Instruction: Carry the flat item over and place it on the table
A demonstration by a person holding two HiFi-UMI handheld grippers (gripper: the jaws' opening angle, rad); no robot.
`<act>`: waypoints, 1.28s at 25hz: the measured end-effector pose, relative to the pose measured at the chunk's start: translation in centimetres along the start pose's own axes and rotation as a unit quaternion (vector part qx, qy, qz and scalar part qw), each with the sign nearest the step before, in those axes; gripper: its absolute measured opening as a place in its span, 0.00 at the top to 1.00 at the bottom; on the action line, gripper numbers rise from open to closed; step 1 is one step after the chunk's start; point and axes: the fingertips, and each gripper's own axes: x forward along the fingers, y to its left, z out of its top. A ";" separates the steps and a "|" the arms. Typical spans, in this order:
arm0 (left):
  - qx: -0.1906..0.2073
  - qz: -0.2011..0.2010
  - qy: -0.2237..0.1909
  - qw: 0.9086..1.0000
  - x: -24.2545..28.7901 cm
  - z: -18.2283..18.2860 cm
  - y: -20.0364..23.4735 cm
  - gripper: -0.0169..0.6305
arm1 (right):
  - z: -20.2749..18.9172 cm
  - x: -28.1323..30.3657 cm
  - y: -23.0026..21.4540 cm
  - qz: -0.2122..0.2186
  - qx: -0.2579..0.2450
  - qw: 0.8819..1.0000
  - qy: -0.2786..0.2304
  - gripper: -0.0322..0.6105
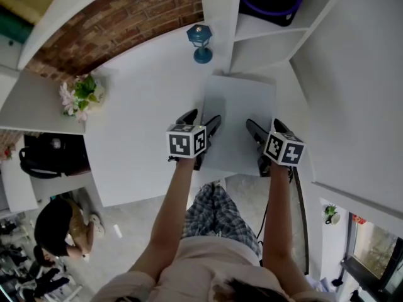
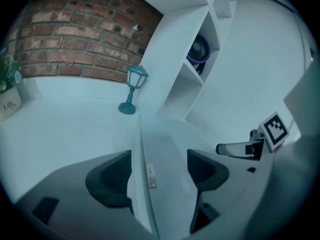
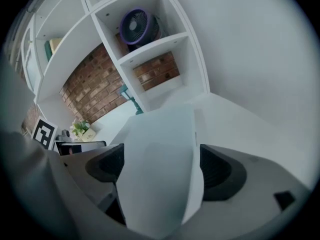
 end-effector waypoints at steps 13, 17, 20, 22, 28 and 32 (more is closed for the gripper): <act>0.096 -0.023 -0.215 0.972 -13.9 10.5 -4.4 0.69 | 9.3 -14.3 2.6 -0.012 -0.082 0.964 -0.254 0.66; 0.135 -0.014 -0.274 0.952 -17.7 12.6 -5.9 0.80 | 11.3 -18.9 3.6 -0.026 -0.103 0.941 -0.322 0.81; 0.150 -0.012 -0.308 0.939 -20.1 13.5 -6.8 0.86 | 12.3 -22.0 4.5 -0.032 -0.119 0.925 -0.359 0.88; 0.152 -0.015 -0.330 0.932 -21.5 14.1 -7.3 0.89 | 12.8 -23.8 5.0 -0.037 -0.124 0.916 -0.380 0.90; 0.168 -0.017 -0.370 0.914 -24.4 14.9 -8.6 0.93 | 13.1 -27.2 5.7 -0.050 -0.130 0.898 -0.418 0.92; 0.170 -0.019 -0.376 0.911 -25.2 14.8 -8.9 0.93 | 13.1 -28.7 6.2 -0.043 -0.134 0.887 -0.440 0.92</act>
